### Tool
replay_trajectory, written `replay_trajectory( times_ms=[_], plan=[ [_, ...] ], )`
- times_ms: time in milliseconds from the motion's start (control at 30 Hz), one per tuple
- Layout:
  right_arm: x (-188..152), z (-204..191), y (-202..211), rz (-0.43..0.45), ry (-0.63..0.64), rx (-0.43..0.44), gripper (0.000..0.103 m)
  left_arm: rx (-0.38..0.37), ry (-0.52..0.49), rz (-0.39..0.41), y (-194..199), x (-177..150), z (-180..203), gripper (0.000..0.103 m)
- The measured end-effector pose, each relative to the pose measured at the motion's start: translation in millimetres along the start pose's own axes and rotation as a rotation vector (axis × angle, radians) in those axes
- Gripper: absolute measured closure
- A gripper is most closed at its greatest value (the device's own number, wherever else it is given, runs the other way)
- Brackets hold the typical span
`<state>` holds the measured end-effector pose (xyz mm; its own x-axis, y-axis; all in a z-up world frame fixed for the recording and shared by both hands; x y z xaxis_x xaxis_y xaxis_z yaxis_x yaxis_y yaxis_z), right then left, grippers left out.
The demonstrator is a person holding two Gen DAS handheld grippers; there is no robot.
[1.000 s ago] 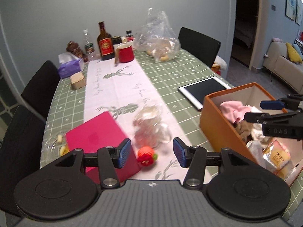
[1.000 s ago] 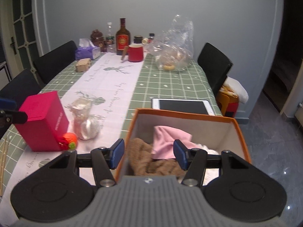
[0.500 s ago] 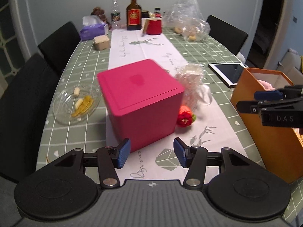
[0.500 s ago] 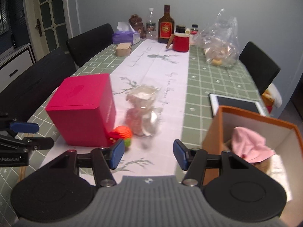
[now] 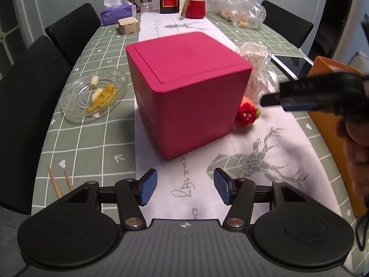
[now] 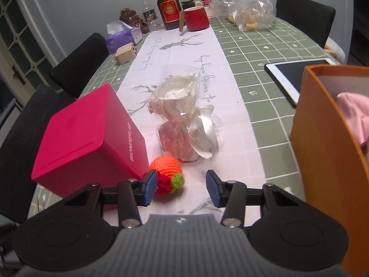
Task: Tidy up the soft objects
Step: 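Move both tools back over the table toward the knitted strawberry and wrapped bundle, then grasp the knitted strawberry with the right tool, then pass it to the left tool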
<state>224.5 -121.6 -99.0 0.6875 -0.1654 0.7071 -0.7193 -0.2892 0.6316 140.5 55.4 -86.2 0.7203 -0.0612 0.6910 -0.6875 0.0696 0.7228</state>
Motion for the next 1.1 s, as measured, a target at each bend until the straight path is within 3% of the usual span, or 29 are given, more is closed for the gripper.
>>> replay_trajectory(
  times_ms=[167,300,433,633,667,800,933,1100],
  plan=[
    [-2,2,-16,-0.002,-0.149,0.015,0.068,-0.012,0.002,-0.006,0,-3,-1,0.036],
    [-8,9,-26,-0.034,-0.263,0.059,0.066,-0.016,0.001,-0.014,0,-6,-4,0.035],
    [-8,13,-28,-0.035,-0.287,0.086,0.067,-0.016,0.009,-0.021,-1,-8,-5,0.035],
    [-8,12,-23,-0.042,-0.258,0.091,0.078,-0.019,0.003,-0.028,-2,-10,-5,0.035],
    [-8,11,-21,-0.042,-0.242,0.088,0.089,-0.019,0.001,-0.028,-2,-10,-4,0.035],
    [-9,8,-10,-0.057,-0.184,0.105,0.094,-0.014,-0.009,-0.030,-2,-13,-4,0.035],
    [-18,7,-7,-0.125,-0.145,0.123,0.102,-0.011,-0.013,-0.035,-2,-14,-2,0.035],
    [-30,-5,4,-0.205,-0.097,0.219,0.103,-0.019,-0.035,-0.035,-2,-16,4,0.035]
  ],
)
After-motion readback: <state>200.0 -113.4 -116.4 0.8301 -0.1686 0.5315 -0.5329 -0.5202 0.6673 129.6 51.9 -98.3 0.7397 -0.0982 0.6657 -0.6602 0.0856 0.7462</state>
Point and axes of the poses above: each gripper's, at about its wrist camera, not at the fingertips, and y roughly against the way its jaws point, z to its right, x to its top, the point moved 4 cm from there along -y, roughly the way its jaws point, and after that the axes turned 8 degrees about z, right-handed, at the moved point
